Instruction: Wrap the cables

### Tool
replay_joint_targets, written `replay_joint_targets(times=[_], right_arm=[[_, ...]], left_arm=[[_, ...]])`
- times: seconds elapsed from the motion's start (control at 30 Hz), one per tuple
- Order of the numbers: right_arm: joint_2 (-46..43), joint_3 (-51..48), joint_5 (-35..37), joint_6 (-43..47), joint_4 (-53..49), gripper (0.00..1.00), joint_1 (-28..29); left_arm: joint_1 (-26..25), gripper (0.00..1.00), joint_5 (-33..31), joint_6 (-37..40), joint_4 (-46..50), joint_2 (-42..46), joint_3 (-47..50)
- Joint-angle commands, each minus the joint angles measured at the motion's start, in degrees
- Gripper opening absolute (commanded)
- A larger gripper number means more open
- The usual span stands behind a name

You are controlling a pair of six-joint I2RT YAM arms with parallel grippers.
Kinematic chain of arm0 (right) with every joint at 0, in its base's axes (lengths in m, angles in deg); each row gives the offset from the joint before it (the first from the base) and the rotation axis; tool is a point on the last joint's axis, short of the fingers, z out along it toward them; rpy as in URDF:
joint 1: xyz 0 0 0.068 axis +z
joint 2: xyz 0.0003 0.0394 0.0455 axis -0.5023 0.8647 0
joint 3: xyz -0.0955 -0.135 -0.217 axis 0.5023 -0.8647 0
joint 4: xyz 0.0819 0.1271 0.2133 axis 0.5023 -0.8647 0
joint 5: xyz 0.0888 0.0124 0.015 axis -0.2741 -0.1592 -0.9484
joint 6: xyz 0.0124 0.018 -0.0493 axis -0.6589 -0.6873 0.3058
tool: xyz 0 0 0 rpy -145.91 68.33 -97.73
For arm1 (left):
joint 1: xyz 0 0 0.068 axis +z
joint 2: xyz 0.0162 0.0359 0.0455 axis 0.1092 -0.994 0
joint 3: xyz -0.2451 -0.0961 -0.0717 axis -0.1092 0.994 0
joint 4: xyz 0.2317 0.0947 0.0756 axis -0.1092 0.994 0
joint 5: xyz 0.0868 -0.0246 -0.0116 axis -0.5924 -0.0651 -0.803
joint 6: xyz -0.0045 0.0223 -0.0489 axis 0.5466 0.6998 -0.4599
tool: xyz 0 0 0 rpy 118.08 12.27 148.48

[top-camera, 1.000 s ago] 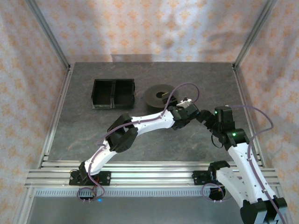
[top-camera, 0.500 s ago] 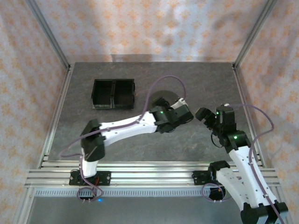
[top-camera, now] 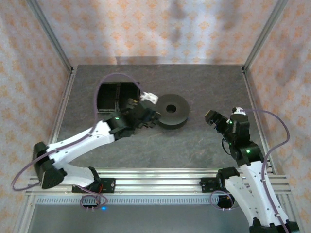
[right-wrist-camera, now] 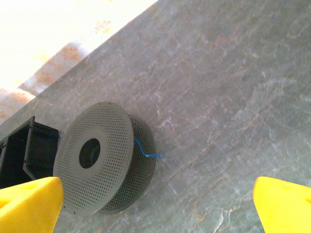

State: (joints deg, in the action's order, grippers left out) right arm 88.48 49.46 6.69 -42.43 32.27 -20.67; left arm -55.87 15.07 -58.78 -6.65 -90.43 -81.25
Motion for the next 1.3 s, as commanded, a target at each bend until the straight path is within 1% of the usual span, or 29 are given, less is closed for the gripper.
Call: replay_joint_targets(times=[0.0, 0.07, 0.13, 0.2, 0.27, 0.4, 0.5, 0.6, 0.73, 0.8, 0.87, 0.97, 1.03, 1.07, 1.1, 1.13, 1.2, 1.27], right_arm=[[-1.1, -1.7, 3.7, 4.7, 4.8, 1.00, 0.3], [-2.0, -2.8, 4.9, 5.7, 6.1, 0.99, 0.3], [-3.8, -4.8, 6.2, 6.5, 8.2, 0.99, 0.2], [-6.3, -7.6, 7.1, 7.7, 10.8, 0.99, 0.2], [-8.7, -9.6, 8.4, 7.9, 12.1, 0.99, 0.2], [-12.7, -13.2, 10.7, 8.2, 14.9, 0.99, 0.3], [-13.1, -15.2, 12.9, 8.6, 17.6, 1.00, 0.3], [-11.0, -17.1, 15.3, 9.0, 22.0, 0.99, 0.2], [-4.5, -18.5, 20.0, 11.4, 28.9, 1.00, 0.2], [0.6, -18.3, 22.6, 13.7, 32.2, 1.00, 0.2], [6.3, -17.9, 25.1, 16.1, 35.6, 1.00, 0.2], [15.0, -17.9, 26.9, 18.6, 43.3, 1.00, -0.3], [20.8, -17.6, 26.4, 19.8, 47.7, 0.99, -0.9], [23.8, -17.3, 26.2, 20.3, 49.8, 1.00, -1.2], [26.6, -17.0, 26.2, 20.7, 51.7, 1.00, -1.5], [29.2, -16.9, 26.1, 20.8, 53.2, 1.00, -1.9], [33.4, -16.4, 25.4, 20.1, 56.2, 1.00, -2.9], [36.8, -16.5, 24.7, 19.5, 59.0, 1.00, -3.7]], left_arm=[[5.3, 1.00, -1.4, -5.5, -5.0, 5.4, 5.1], [7.8, 1.00, -4.5, -6.8, -5.7, 8.8, 8.6], [9.0, 1.00, -7.9, -5.9, -8.8, 13.0, 13.5], [9.6, 1.00, -11.3, -3.9, -13.9, 18.9, 20.3], [10.0, 1.00, -13.3, -1.8, -19.2, 24.7, 26.6], [11.3, 1.00, -16.0, 1.7, -28.8, 36.8, 38.9], [14.1, 1.00, -15.3, 0.6, -29.4, 41.8, 42.0], [18.1, 1.00, -14.1, 0.0, -28.3, 40.6, 41.6], [23.3, 1.00, -14.3, -0.2, -29.3, 35.1, 40.7], [25.9, 1.00, -17.3, -4.0, -27.9, 32.3, 40.0], [28.3, 1.00, -18.8, -7.0, -27.1, 30.1, 40.4], [31.5, 1.00, -18.3, -7.1, -28.8, 27.0, 41.7], [32.8, 1.00, -16.8, -4.9, -31.7, 24.9, 42.8], [33.2, 1.00, -15.0, -2.2, -36.4, 23.8, 44.4], [33.6, 1.00, -14.1, -2.2, -36.0, 23.0, 43.9], [33.7, 1.00, -14.3, -1.3, -37.4, 22.2, 43.9], [34.0, 1.00, -13.7, 1.0, -44.3, 20.3, 46.1], [34.4, 1.00, -13.4, 2.5, -49.2, 18.5, 47.6]])
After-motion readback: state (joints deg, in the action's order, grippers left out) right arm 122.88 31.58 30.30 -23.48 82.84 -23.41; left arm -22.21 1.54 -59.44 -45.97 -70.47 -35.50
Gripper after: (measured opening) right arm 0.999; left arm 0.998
